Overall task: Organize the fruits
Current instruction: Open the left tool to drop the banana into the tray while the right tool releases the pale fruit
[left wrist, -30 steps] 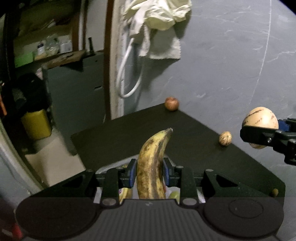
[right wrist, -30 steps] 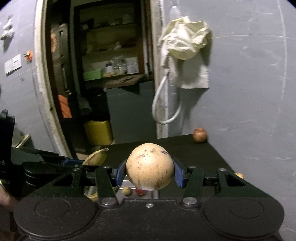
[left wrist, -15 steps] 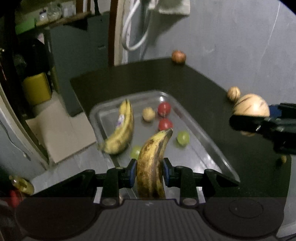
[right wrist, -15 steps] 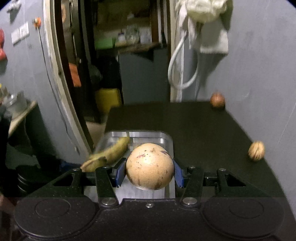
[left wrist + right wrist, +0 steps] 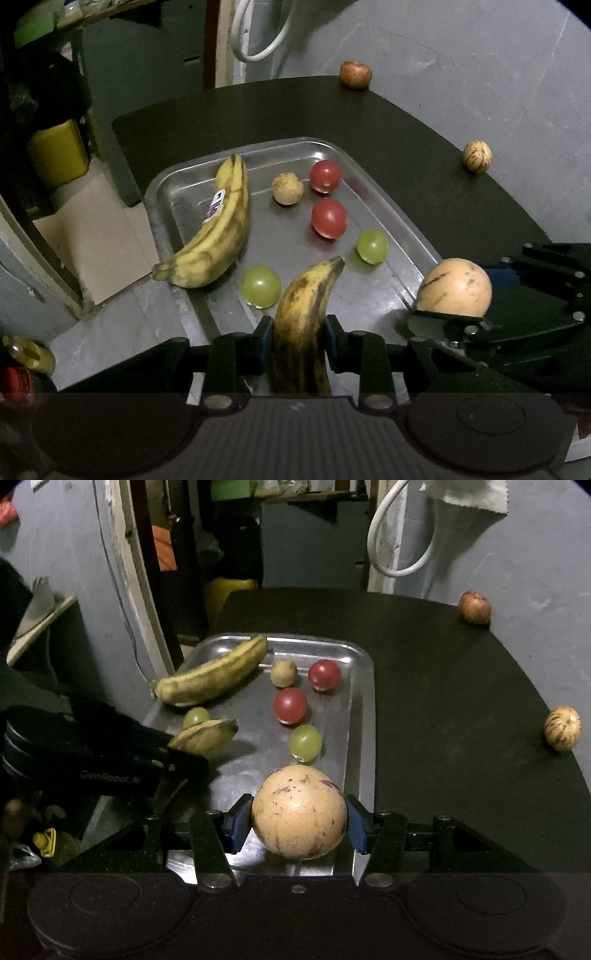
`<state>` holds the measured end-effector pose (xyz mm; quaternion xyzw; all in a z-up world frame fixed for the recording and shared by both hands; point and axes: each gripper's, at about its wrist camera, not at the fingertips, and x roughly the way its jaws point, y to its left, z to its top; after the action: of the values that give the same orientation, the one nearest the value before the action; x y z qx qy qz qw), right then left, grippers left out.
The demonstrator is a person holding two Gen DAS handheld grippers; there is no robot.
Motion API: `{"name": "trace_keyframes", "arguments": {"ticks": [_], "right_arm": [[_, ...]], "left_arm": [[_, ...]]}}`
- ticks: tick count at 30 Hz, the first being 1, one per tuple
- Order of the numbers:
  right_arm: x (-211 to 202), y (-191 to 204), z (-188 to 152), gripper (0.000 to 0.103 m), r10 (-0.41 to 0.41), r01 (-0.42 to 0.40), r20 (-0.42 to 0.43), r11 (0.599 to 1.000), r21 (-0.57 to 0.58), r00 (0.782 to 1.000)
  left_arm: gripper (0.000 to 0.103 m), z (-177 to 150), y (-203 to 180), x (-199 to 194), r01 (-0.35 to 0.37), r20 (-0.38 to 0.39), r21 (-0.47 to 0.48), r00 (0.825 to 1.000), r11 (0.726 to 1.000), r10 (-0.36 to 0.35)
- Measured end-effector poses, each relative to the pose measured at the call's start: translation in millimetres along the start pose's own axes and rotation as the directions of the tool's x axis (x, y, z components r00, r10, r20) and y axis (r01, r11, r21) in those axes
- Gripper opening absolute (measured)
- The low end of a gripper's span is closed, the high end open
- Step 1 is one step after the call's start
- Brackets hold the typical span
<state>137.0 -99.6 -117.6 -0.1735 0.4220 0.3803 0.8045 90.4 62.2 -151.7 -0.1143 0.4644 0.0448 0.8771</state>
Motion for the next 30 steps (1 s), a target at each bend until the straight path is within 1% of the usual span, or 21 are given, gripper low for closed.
{"name": "trace_keyframes", "arguments": {"ticks": [10, 20, 22, 24, 27, 28, 30], "right_arm": [[15.7, -1.6, -3.5, 0.054, 0.009, -0.009, -0.037, 1.0, -0.016, 0.999], [14.9, -1.8, -5.5, 0.055, 0.007, -0.007, -0.036, 1.0, -0.012, 0.999], [12.2, -1.0, -5.3, 0.054, 0.007, -0.007, -0.027, 1.0, -0.013, 1.0], [8.1, 0.6, -3.1, 0.054, 0.005, -0.005, -0.011, 1.0, -0.013, 1.0], [1.2, 1.2, 1.4, 0.055, 0.001, -0.001, 0.011, 1.0, -0.015, 1.0], [-2.2, 1.0, 2.8, 0.058, -0.001, 0.002, 0.019, 1.0, -0.015, 1.0], [-10.7, -0.7, 5.1, 0.062, -0.005, 0.005, 0.039, 1.0, -0.01, 0.999]], "left_arm": [[0.032, 3.8, 0.0, 4.2, 0.002, -0.001, 0.003, 1.0, 1.0, -0.002], [0.033, 5.4, 1.4, -0.9, 0.004, 0.01, -0.005, 1.0, 1.0, -0.004], [0.035, 6.9, 2.0, -4.3, 0.005, 0.02, -0.007, 1.0, 1.0, -0.005], [0.04, 8.8, 2.3, -9.4, 0.009, 0.033, -0.012, 0.999, 1.0, -0.009], [0.043, 13.0, 1.7, -17.7, 0.016, 0.053, -0.015, 0.998, 1.0, -0.015], [0.045, 14.4, 1.8, -20.6, 0.019, 0.06, -0.016, 0.998, 1.0, -0.018], [0.052, 17.7, 1.3, -28.3, 0.027, 0.081, -0.019, 0.996, 0.999, -0.025]]}}
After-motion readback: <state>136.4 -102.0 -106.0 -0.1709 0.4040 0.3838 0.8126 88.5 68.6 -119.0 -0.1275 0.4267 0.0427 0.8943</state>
